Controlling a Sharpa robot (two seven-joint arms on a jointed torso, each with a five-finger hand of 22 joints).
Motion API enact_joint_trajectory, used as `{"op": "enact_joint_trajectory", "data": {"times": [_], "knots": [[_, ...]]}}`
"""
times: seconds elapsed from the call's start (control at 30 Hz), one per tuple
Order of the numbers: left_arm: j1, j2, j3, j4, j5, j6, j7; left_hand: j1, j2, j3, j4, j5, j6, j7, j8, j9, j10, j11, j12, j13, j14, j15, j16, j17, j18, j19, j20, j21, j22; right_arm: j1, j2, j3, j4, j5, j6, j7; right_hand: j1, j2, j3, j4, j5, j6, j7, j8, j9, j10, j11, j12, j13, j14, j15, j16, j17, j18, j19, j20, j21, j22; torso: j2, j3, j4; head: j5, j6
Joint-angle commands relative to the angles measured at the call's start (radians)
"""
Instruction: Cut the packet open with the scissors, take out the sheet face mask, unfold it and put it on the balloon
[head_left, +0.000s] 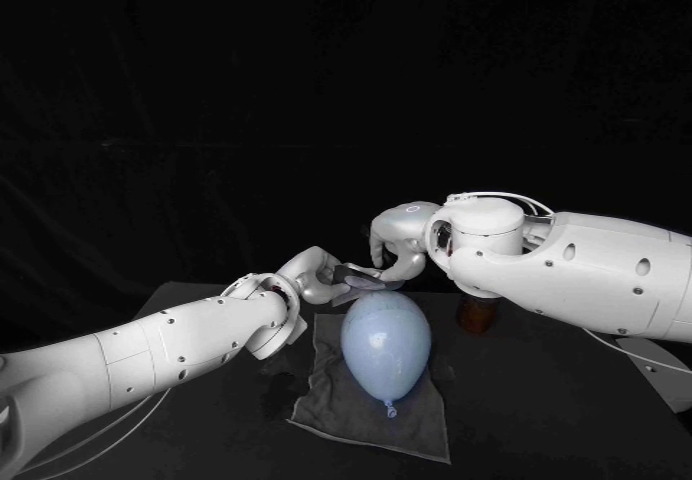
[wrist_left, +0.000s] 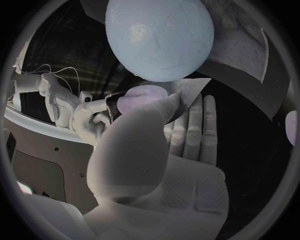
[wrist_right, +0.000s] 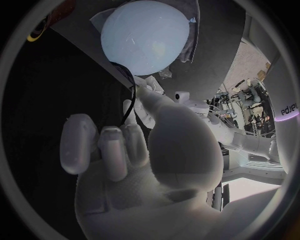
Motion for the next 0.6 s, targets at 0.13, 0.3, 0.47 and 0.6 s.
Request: {"op": "enact_joint_trajectory", "data": {"times": [0.13,0.3,0.47,0.6], "knots": [[0.003,-0.001,0.002,0.018,0.0,-0.012,0.002,-0.003,0.005,0.008,0.001,0.006,0.005,0.003,0.003,0.003,0.007,0.002,-0.004,0.002,0.006,-0.003,-0.004,0.001,0.007,-0.007,-0.001,0.007,0.002,0.001,0.003,-0.002,0.0,-0.051,0.039,-0.02,0.008,0.001,-0.005,-0.001,0.008,-0.003,-0.001,-0.001,-0.002,0.055,0.006,-0.004,0.209,0.096,0.008,0.005,0.225,-0.005,-0.005,0.0,-0.004,0.102,0.0,-0.0009,0.0014,-0.007,0.0],[0.008,-0.003,0.003,0.034,0.0,-0.013,0.002,-0.005,0.005,0.01,-0.001,0.006,0.005,0.003,0.003,0.003,0.007,0.002,-0.004,0.002,0.006,-0.003,-0.004,0.001,0.007,-0.008,-0.001,0.009,0.003,0.001,0.008,-0.006,-0.002,-0.056,0.042,-0.023,0.011,0.006,-0.005,0.0,0.023,0.0,-0.001,0.0,-0.003,0.055,0.006,-0.003,0.209,0.095,0.007,0.005,0.224,-0.005,-0.005,-0.001,-0.006,0.102,0.0,-0.0012,0.0019,-0.012,0.002],[0.018,-0.006,0.003,0.044,0.003,-0.015,0.002,-0.006,0.005,0.011,-0.002,0.006,0.005,0.003,0.003,0.004,0.007,0.002,-0.004,0.002,0.006,-0.003,-0.004,0.002,0.007,-0.009,-0.001,0.009,0.003,0.001,0.008,-0.008,-0.004,-0.056,0.044,-0.024,0.022,0.022,0.005,-0.001,0.023,0.009,-0.004,0.006,-0.003,0.058,0.003,0.001,0.211,0.095,0.006,0.004,0.225,-0.005,-0.002,-0.002,-0.004,0.104,0.001,-0.0009,0.0013,-0.013,0.003],[0.025,-0.01,0.003,0.055,0.009,-0.016,0.002,-0.006,0.005,0.011,-0.002,0.006,0.005,0.003,0.003,0.004,0.007,0.002,-0.004,0.002,0.006,-0.003,-0.004,0.002,0.007,-0.009,-0.001,0.009,0.003,0.001,0.007,-0.01,-0.006,-0.056,0.041,-0.025,0.039,0.042,0.021,-0.008,0.009,0.022,-0.009,0.013,-0.003,0.061,-0.001,0.006,0.213,0.096,0.002,0.005,0.226,-0.006,0.001,-0.004,0.001,0.107,0.001,-0.0001,0.0017,-0.011,0.001]]}}
